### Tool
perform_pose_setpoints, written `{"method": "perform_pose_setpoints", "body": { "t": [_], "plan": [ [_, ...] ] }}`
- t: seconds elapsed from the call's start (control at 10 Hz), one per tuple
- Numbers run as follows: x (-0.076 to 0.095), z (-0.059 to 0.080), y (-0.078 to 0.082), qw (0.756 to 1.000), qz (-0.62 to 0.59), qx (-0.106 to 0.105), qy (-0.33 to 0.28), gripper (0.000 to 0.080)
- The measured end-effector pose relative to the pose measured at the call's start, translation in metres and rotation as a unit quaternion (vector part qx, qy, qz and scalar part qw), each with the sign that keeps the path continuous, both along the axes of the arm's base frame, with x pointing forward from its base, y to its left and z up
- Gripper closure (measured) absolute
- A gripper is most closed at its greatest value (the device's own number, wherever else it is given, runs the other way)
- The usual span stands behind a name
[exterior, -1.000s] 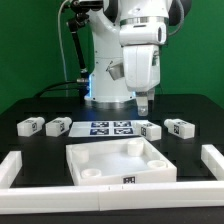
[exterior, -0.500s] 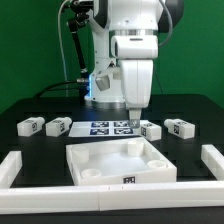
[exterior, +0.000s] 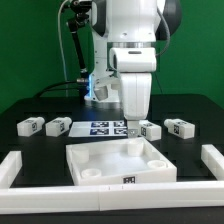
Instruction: Assemble square table
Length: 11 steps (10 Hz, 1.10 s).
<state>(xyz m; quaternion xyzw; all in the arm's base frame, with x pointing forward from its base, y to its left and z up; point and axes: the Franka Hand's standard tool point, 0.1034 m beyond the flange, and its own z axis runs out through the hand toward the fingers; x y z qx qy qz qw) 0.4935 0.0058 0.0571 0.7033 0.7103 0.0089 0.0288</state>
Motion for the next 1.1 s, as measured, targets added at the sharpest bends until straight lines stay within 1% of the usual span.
{"method": "perform_pose_setpoints", "body": {
  "t": [0.1, 0.2, 0.3, 0.4, 0.5, 0.6, 0.8, 0.9, 1.0, 1.1],
  "plan": [
    [-0.006, -0.001, -0.022, 0.998, 0.063, -0.007, 0.006, 0.015],
    [-0.016, -0.009, -0.038, 0.998, 0.063, -0.007, 0.016, 0.015],
    [-0.025, -0.026, -0.054, 0.997, 0.074, -0.004, 0.033, 0.015],
    [-0.026, -0.039, -0.06, 0.997, 0.067, -0.001, 0.044, 0.015],
    [-0.026, -0.046, -0.059, 0.997, 0.066, 0.001, 0.047, 0.015],
    [-0.028, -0.049, -0.056, 0.997, 0.064, 0.003, 0.049, 0.015],
    [-0.025, -0.048, -0.057, 0.998, 0.057, 0.003, 0.039, 0.015],
    [-0.025, -0.048, -0.057, 0.998, 0.057, 0.003, 0.039, 0.0282],
    [-0.025, -0.048, -0.057, 0.998, 0.057, 0.003, 0.039, 0.0282],
    [-0.025, -0.048, -0.057, 0.998, 0.057, 0.003, 0.039, 0.0419]
  ]
}}
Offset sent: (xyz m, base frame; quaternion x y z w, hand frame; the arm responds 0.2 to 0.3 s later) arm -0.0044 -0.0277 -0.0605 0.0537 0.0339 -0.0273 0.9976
